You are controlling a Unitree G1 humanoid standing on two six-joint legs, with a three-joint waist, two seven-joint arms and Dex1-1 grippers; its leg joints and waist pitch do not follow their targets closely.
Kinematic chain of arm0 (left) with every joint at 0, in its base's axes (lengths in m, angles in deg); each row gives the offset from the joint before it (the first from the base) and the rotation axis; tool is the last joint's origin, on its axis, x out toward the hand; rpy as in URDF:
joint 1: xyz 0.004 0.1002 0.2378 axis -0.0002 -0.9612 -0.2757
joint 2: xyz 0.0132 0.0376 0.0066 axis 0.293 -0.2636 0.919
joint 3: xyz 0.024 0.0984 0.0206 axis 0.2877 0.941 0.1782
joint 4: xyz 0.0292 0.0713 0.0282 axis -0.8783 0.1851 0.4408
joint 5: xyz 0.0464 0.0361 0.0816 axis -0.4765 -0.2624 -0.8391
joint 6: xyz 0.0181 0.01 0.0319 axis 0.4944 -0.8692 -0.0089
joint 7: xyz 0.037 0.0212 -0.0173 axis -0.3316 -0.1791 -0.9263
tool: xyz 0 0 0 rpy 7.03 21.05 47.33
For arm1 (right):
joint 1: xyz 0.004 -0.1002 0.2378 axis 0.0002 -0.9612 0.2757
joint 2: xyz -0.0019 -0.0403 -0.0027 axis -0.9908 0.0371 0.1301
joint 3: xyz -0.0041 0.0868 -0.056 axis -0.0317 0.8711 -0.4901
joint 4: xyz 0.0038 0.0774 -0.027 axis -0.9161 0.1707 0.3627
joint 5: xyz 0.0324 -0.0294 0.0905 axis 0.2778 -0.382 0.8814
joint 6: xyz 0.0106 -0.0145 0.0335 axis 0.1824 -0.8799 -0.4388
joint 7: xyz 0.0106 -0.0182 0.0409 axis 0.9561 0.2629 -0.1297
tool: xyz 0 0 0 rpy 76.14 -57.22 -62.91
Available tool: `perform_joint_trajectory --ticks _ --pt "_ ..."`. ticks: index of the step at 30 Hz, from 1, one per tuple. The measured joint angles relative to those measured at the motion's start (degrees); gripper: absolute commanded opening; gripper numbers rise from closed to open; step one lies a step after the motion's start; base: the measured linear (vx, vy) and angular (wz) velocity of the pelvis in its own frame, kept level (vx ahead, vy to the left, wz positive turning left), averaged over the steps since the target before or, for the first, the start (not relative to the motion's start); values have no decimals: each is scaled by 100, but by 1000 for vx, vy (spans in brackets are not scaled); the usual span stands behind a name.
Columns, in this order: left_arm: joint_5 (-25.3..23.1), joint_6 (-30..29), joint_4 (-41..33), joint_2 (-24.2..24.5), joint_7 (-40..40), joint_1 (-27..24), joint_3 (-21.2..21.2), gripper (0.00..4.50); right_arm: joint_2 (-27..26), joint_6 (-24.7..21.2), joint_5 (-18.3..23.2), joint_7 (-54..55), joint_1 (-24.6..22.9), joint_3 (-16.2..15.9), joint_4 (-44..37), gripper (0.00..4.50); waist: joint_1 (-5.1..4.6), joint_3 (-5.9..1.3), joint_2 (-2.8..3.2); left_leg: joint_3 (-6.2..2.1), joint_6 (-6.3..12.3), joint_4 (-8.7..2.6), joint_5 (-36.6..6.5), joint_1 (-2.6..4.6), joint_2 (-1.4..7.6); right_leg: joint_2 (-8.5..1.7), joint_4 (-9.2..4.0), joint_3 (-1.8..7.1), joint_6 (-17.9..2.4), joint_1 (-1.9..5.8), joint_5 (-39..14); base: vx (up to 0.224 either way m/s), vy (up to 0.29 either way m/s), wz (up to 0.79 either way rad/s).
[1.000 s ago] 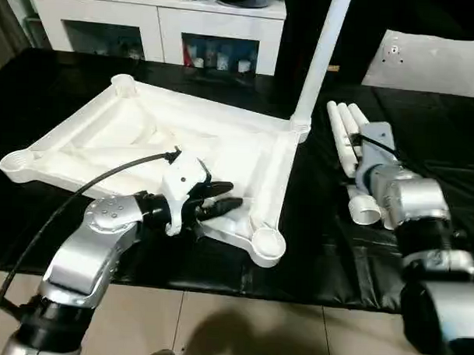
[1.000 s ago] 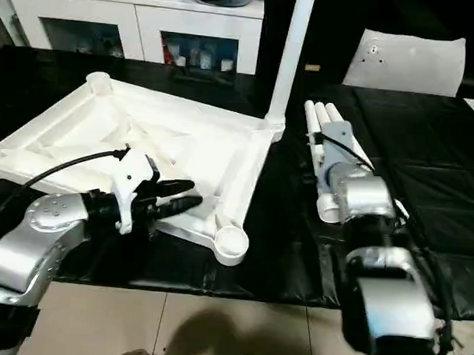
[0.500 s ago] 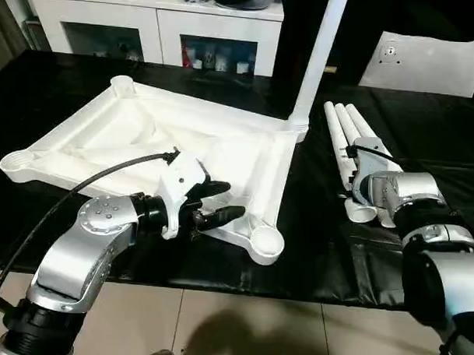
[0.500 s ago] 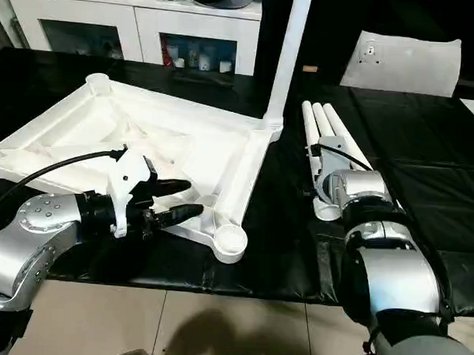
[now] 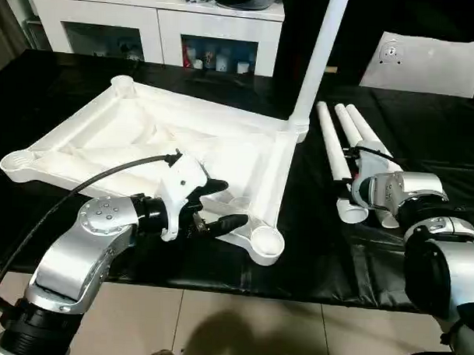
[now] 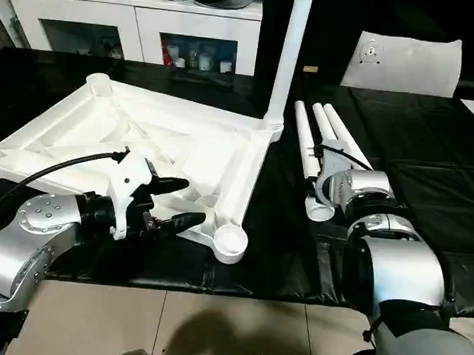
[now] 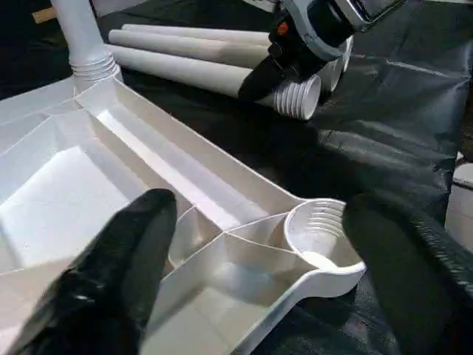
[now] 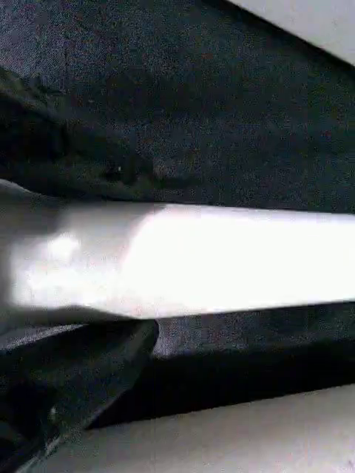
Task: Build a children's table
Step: Pick table leg
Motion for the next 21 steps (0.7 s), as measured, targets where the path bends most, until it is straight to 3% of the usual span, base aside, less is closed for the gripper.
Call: perform_joint_trajectory --ticks 5,14,18,21 --pt "-5 49 0 26 -43 -3 39 450 22 140 151 194 -1 230 88 198 1 0 -1 0 0 3 0 -1 0 0 1 0 -1 0 1 0 0 0" --pt "-279 426 209 -150 -519 -54 36 450 78 706 623 354 -250 776 11 191 5 0 2 0 0 2 0 -5 0 0 0 -1 -4 -2 3 0 0 0" --pt "-163 445 429 -574 -808 11 -168 450 -46 1818 1022 -71 -708 1203 -672 191 25 2 5 0 1 10 0 -19 0 -3 1 -3 -33 -11 21 0 0 0" --pt "-64 473 676 -865 -1102 228 -352 450 -207 2274 1368 -529 -995 1400 -1590 191 22 1 6 -1 2 9 0 -19 2 -2 0 -6 -36 -11 22 0 0 0"
